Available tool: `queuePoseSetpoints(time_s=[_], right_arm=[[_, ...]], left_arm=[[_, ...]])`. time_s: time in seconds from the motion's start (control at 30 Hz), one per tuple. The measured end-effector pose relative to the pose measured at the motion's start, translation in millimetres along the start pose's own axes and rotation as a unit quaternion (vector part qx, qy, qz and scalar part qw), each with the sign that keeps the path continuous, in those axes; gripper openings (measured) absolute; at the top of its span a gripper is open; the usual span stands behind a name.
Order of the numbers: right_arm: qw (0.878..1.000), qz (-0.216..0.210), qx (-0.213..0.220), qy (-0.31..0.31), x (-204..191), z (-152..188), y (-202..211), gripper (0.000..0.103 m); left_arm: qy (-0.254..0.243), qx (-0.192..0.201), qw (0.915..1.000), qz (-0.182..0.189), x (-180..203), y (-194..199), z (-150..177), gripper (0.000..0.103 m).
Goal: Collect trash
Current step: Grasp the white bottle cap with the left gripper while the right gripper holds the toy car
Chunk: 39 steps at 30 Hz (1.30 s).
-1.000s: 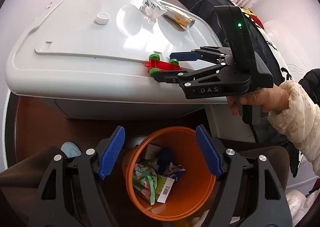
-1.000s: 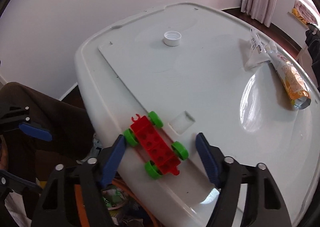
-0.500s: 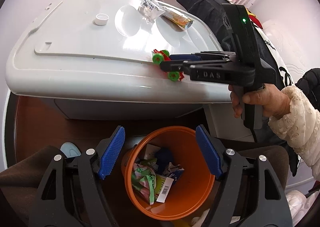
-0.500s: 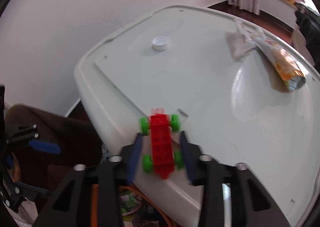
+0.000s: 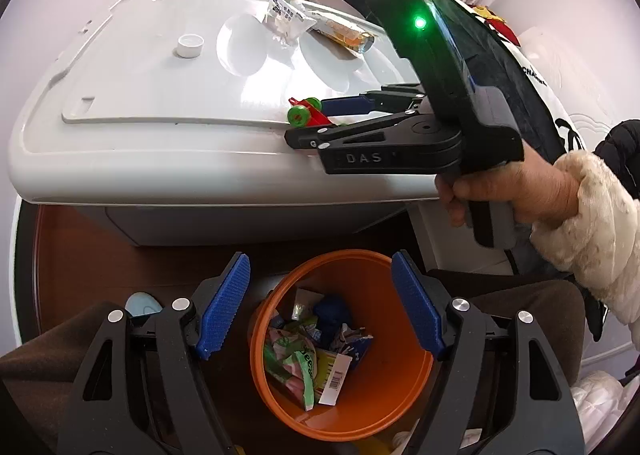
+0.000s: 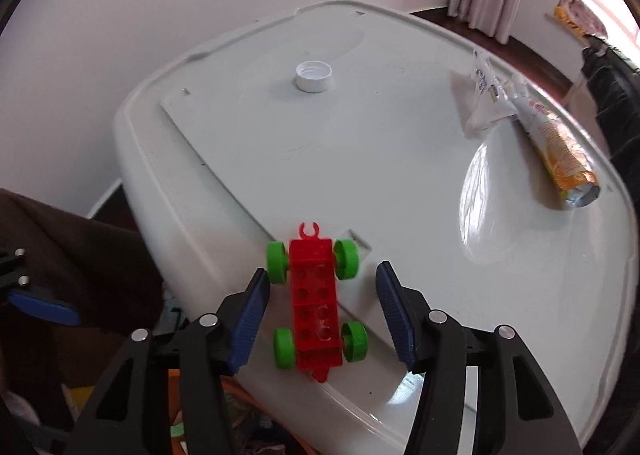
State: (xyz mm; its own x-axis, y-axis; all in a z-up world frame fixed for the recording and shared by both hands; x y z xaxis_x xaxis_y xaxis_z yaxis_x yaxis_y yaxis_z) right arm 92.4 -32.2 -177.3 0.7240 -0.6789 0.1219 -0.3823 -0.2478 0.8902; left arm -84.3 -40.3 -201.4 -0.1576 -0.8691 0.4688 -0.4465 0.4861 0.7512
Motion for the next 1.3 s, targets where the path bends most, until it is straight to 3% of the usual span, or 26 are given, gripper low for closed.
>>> queuePoseSetpoints(time_s=[0.03, 0.1, 0.33, 0.43, 0.63, 0.83, 1.0, 1.13, 1.3], right_arm=[[1.0, -0.005, 0.002, -0.024, 8, -1, 1, 0.039], [0.998, -0.024, 0.003, -0.062, 20, 0, 3, 0.039], [0.996, -0.015, 0.024, -0.085, 32, 4, 13, 0.039], [0.995, -0.006, 0.037, -0.096, 39, 3, 24, 0.039], [0.989, 0.014, 0.068, -0.133, 74, 6, 51, 0.039], [0.98, 0.028, 0.1, -0.172, 104, 17, 78, 0.039], [0.975, 0.027, 0.114, -0.189, 115, 19, 90, 0.039], [0.973, 0.022, 0.122, -0.193, 115, 13, 90, 0.04], [0.974, 0.019, 0.125, -0.188, 116, 6, 86, 0.04]], left_arm=[[-0.001, 0.001, 1.0, -0.001, 0, 1, 0, 0.072], [0.0, 0.001, 1.0, 0.001, 0, 1, 0, 0.072], [0.001, 0.007, 1.0, -0.005, -2, 3, 0, 0.072], [-0.014, 0.014, 0.9995, -0.025, -2, 7, -5, 0.072], [-0.029, 0.024, 0.9986, -0.038, -2, 9, -43, 0.072], [0.027, 0.042, 0.9966, -0.065, -51, -5, -116, 0.072], [0.064, 0.031, 0.9912, -0.112, -105, -33, -169, 0.072], [0.098, 0.02, 0.9862, -0.132, -141, -59, -193, 0.072], [0.099, 0.027, 0.9831, -0.151, -157, -72, -195, 0.072]])
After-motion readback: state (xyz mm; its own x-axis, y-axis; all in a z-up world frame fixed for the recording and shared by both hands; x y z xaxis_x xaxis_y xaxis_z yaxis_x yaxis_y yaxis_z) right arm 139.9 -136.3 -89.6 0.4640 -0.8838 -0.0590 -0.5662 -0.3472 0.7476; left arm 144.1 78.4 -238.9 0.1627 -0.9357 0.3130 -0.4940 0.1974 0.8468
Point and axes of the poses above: each gripper's, at about its wrist camera, not at the fingertips, and y roughly against the way its jaws point, x to its right, z to its underside, the point moved 9 cm from there along -y, roughly the way its jaws point, and after that the axes turned 6 degrees about z, right-handed, at the moved point
